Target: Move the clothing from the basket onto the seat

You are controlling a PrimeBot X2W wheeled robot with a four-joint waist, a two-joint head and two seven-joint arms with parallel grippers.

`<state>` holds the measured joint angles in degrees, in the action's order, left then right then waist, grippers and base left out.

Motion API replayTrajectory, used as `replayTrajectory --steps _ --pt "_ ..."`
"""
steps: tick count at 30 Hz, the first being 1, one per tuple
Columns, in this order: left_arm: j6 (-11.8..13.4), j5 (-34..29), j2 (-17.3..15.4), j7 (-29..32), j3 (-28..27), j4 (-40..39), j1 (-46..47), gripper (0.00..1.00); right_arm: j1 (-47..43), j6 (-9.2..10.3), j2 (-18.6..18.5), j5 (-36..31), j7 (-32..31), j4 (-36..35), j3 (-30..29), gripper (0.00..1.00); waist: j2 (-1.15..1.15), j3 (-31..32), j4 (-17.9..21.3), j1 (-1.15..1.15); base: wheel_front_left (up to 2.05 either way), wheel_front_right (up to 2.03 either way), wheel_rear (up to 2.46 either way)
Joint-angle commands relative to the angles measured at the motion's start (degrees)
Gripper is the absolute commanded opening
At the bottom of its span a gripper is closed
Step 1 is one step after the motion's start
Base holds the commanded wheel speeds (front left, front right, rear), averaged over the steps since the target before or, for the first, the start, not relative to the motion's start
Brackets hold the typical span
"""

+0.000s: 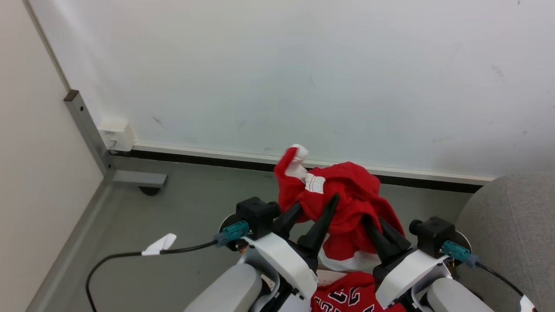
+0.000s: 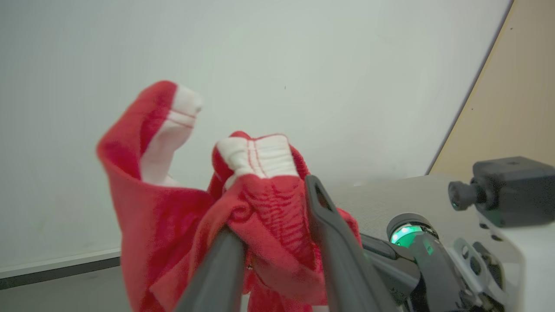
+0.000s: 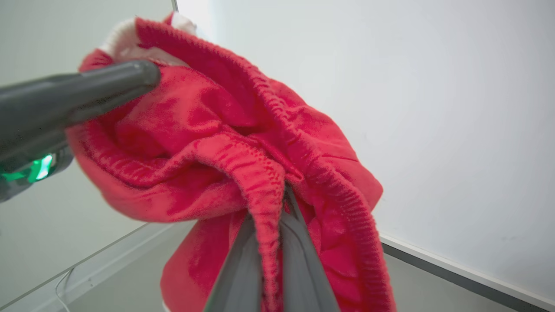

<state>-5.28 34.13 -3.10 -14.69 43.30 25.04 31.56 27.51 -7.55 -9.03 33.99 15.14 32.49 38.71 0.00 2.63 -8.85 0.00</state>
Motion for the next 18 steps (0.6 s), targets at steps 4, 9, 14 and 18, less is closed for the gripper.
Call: replayTrajectory --steps 4,9,14,18 --pt "-0.36 -0.09 -0.39 -0.34 0.82 -0.88 -0.84 1.0 -2.93 0.12 -0.73 -3.07 -0.01 -4.04 -6.19 0.0 0.0 -0.81 3.97 0.0 0.0 0.0 0.0" --pt "-0.75 -1.09 -0.71 -0.38 1.58 -2.35 -1.38 1.0 -4.43 0.12 -1.34 -5.3 0.0 -7.15 -11.3 0.0 0.0 -1.92 9.39 0.0 0.0 0.0 0.0" --pt "-1.13 -2.45 -1.08 -0.45 2.15 -3.34 -1.92 1.0 -5.18 0.12 -2.11 -6.76 -0.02 -9.29 -15.07 0.0 0.0 -2.74 14.15 0.0 0.0 0.0 0.0" --pt "-1.33 -4.15 -1.44 -0.45 1.95 -5.11 -2.78 1.0 -5.83 0.12 -3.38 -8.43 0.0 -10.86 -18.43 0.0 0.0 -3.56 19.23 0.0 0.0 0.0 0.0"
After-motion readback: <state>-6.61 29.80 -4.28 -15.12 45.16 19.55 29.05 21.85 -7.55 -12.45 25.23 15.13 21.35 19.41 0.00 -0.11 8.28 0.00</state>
